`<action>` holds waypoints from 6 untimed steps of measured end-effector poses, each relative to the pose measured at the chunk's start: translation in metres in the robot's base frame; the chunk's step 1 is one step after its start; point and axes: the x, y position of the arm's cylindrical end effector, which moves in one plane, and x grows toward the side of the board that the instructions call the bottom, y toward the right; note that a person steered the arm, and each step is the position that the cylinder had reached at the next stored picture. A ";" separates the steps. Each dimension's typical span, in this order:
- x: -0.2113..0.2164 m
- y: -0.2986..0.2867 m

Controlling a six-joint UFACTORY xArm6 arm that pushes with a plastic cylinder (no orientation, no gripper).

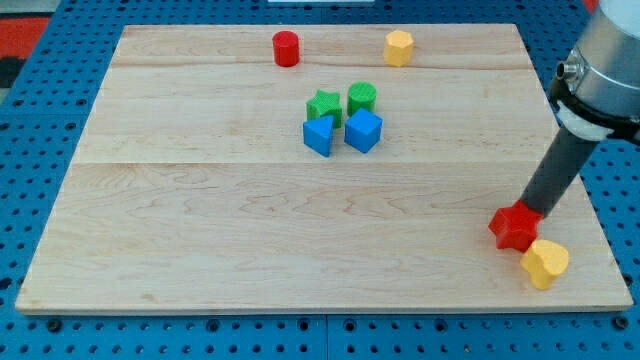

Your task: Move your arm closer to the yellow hexagon

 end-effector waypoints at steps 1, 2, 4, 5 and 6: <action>0.001 0.000; -0.011 0.001; -0.107 -0.007; -0.148 -0.008; -0.190 -0.009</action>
